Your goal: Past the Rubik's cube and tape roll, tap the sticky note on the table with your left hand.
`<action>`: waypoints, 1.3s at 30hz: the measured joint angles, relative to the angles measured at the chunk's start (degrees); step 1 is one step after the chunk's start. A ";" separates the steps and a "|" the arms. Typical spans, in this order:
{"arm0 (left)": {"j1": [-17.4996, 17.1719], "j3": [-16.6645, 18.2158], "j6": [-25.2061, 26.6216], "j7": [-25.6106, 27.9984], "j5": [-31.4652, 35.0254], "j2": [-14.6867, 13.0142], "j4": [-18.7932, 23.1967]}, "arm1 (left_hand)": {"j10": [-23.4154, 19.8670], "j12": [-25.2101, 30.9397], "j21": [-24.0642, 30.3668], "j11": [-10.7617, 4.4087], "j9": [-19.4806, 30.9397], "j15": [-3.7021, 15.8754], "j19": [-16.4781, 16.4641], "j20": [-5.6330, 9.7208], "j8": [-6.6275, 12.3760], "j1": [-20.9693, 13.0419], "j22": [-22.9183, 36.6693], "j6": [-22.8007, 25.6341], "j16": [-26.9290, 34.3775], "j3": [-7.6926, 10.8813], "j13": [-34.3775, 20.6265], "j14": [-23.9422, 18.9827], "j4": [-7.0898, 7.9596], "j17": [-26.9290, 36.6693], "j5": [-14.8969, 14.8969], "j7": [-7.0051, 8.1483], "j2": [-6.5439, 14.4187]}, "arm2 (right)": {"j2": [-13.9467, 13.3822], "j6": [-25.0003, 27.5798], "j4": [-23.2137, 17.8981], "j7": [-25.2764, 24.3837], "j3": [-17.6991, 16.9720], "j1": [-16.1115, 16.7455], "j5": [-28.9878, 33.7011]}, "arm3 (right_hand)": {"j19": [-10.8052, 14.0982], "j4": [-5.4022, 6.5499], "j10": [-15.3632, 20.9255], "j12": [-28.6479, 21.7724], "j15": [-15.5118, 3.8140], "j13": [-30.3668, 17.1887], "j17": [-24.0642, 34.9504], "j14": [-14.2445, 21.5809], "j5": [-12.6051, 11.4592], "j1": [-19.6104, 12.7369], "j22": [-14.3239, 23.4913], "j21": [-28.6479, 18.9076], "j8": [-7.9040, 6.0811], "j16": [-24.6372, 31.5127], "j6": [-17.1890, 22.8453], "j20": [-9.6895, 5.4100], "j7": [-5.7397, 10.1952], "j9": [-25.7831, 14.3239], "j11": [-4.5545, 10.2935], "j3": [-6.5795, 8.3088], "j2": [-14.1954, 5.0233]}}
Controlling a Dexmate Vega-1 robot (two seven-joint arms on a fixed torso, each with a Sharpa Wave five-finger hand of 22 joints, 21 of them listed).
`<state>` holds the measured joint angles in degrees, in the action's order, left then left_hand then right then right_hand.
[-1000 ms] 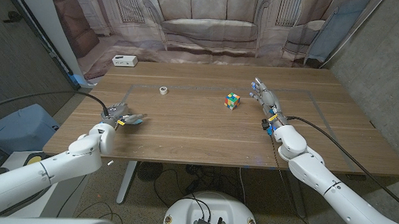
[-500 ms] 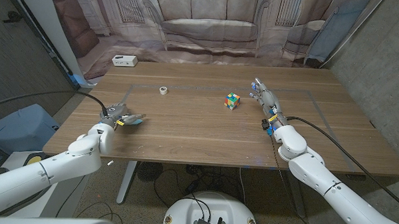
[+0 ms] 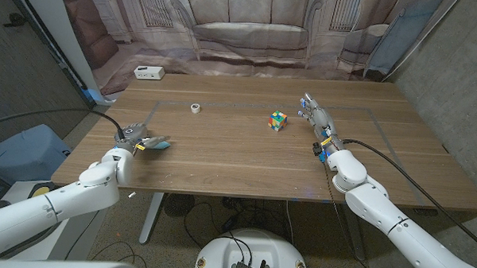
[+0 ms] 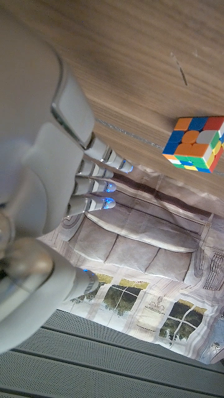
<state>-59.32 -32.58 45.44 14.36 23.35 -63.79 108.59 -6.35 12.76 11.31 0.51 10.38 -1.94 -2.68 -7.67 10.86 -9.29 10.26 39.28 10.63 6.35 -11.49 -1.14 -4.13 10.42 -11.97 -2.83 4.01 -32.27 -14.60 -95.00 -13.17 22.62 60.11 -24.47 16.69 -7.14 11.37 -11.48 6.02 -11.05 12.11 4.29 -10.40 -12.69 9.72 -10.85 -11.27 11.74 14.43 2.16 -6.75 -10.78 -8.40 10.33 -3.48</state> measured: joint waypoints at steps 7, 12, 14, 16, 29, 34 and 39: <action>-0.43 0.86 0.19 1.29 -0.44 -0.17 0.60 | 0.00 0.00 0.00 0.00 0.00 0.00 0.00 0.00 -0.28 0.00 0.00 -1.04 0.00 0.00 0.00 0.00 0.00 0.00 0.00 0.99 0.00 | 0.02 0.02 0.00 -0.03 0.00 -0.06 0.05 | 0.00 0.00 0.00 0.00 0.00 0.00 0.00 0.00 0.00 0.00 0.00 0.00 0.00 0.00 0.00 0.00 0.00 0.00 0.00 0.00 0.00; -0.67 1.42 0.19 2.04 -0.69 -0.22 1.17 | 0.00 0.00 0.00 0.00 0.00 0.00 0.00 0.00 -0.53 0.00 0.00 -2.31 0.00 0.10 0.00 0.01 -0.09 0.00 0.00 1.80 0.00 | 0.09 0.02 0.17 -0.03 0.00 -0.24 0.07 | 0.00 0.00 0.00 0.00 0.00 0.00 0.00 0.00 0.00 0.00 0.00 0.00 0.00 0.00 0.00 0.00 0.00 0.00 0.00 0.00 0.00; -0.83 1.74 0.17 2.30 -0.84 -0.22 1.55 | 0.00 0.00 0.00 0.00 0.00 -0.04 0.00 0.00 -0.71 0.00 0.00 -3.45 0.00 0.23 0.00 -0.04 -0.23 0.00 0.00 1.72 0.00 | 0.13 0.02 0.25 -0.03 0.00 -0.26 0.08 | 0.00 0.00 0.00 0.00 0.00 0.00 0.00 0.00 0.00 0.00 0.00 0.00 0.00 0.00 0.00 0.00 0.00 0.00 0.00 0.00 0.00; -0.99 2.00 -0.02 2.84 -1.25 -0.24 1.76 | 0.00 0.00 0.00 0.00 0.00 -0.31 0.01 -0.01 -0.95 0.00 0.00 -4.90 0.00 0.24 -0.01 -0.78 -0.23 0.00 0.00 1.93 0.00 | 0.17 0.02 0.29 -0.03 0.00 -0.32 0.08 | 0.00 0.00 0.00 0.00 0.00 0.00 0.00 0.00 0.00 0.00 0.00 0.00 0.00 0.00 0.00 0.00 0.00 0.00 0.00 0.00 0.00; -3.26 5.05 -2.25 5.69 -3.37 -0.47 3.24 | -0.73 0.00 0.00 0.71 0.17 -1.43 -0.23 -0.85 -1.56 0.00 0.00 -29.47 0.00 -0.41 -0.12 -2.05 -0.53 0.00 0.33 4.96 0.00 | 0.27 -0.25 0.50 -0.15 -0.11 -0.38 0.10 | 0.00 0.00 -0.01 0.00 0.00 0.00 0.00 0.00 0.00 0.00 0.00 0.00 0.00 0.00 0.00 0.00 0.00 0.00 0.01 0.00 0.00; -3.97 5.93 -3.03 6.45 -4.06 -0.50 3.70 | -0.73 0.00 0.00 0.71 0.17 -1.43 -0.23 -0.85 -1.56 0.00 0.00 -31.54 0.00 -0.41 -0.12 -2.05 -0.53 0.00 0.33 5.09 0.00 | 0.38 -0.54 0.67 -0.18 -0.13 -0.38 0.11 | 0.00 0.00 -0.01 0.00 0.00 0.00 0.00 0.00 0.00 0.00 0.00 0.00 0.00 0.00 0.00 0.00 0.00 0.00 0.01 0.00 0.00; -4.94 7.12 -4.02 7.45 -5.19 -0.51 4.33 | -0.73 0.00 0.00 0.71 0.00 -1.43 -0.41 -1.03 -1.56 0.00 0.00 -31.53 0.00 -0.41 -0.12 -2.05 -0.53 0.00 0.33 5.09 0.00 | 0.49 -0.86 0.83 -0.20 -0.16 -0.38 0.13 | 0.00 0.00 -0.01 0.00 0.00 0.00 0.00 0.00 0.00 0.00 0.00 0.00 0.00 0.00 0.00 0.00 0.00 0.00 0.01 0.00 0.00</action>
<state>-64.27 -25.46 41.42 21.81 18.16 -64.29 112.92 -7.08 12.76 11.31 1.22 10.38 -3.37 -3.09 -8.70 9.30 -9.29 10.26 7.75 10.63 5.94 -11.60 -3.19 -4.65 10.42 -11.65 2.26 4.01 -31.78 -15.46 -94.17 -13.37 22.46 59.73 -24.34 16.69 -7.14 11.36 -11.48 6.02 -11.04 12.11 4.29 -10.40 -12.69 9.72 -10.85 -11.27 11.75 14.42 2.16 -6.75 -10.78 -8.40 10.33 -3.48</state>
